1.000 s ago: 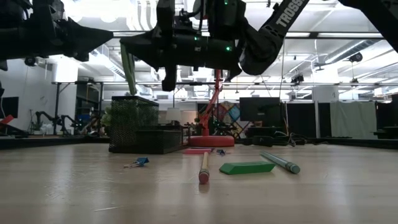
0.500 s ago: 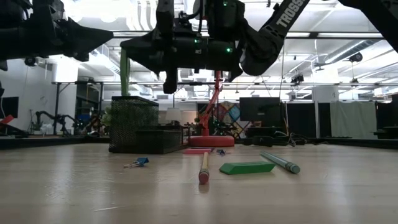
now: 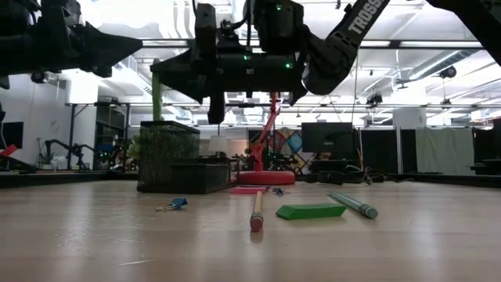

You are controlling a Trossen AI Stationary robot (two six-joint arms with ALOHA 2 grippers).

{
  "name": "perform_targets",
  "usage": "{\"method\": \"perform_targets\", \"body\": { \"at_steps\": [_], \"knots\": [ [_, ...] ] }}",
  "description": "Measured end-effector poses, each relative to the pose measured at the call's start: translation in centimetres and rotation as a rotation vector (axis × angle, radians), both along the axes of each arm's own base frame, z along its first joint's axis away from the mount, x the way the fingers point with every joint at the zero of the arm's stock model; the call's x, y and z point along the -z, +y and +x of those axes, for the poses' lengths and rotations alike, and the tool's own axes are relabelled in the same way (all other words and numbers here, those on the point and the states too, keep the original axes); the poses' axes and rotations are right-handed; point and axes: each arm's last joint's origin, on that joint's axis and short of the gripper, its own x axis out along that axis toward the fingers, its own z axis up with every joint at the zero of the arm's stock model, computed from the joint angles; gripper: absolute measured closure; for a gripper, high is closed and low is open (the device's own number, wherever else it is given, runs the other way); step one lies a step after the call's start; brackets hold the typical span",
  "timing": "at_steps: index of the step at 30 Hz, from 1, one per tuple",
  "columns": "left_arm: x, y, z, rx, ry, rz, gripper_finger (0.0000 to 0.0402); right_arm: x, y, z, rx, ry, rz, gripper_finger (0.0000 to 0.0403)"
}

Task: Pick and place office supplies into organizer
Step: Put the green scissors in the black desk organizer

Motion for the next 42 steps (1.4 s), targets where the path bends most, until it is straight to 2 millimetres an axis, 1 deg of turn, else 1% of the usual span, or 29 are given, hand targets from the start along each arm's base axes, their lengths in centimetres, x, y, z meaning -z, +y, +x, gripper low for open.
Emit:
{"method": "perform_targets", "body": {
  "at_steps": [5, 8, 15, 22, 33, 42],
  "knots": [
    [0.0, 0.0, 0.0, 0.0, 0.0, 0.0, 0.0402, 0.1, 0.0, 0.0, -0.004, 0.013, -0.007, 0.0346],
    [0.0, 0.0, 0.0, 0.0, 0.0, 0.0, 0.0402, 0.0, 0.0, 0.0, -0.015, 0.012, -0.058, 0.0346],
    [0.0, 0.0, 0.0, 0.0, 0.0, 0.0, 0.0402, -0.1, -0.2, 0.1, -0.022, 0.044, -0.06, 0.0346],
    [0.0, 0.0, 0.0, 0.0, 0.0, 0.0, 0.0402, -1.0, -0.4, -0.1, -0.028, 0.194, -0.107, 0.0346],
    [0.0, 0.0, 0.0, 0.0, 0.0, 0.0, 0.0402, -3.5, -0.4, -0.1, -0.046, 0.366, -0.18, 0.0346],
    [0.0, 0.0, 0.0, 0.0, 0.0, 0.0, 0.0402, -4.2, -0.4, 0.0, -0.062, 0.508, -0.183, 0.0346]
  ]
}}
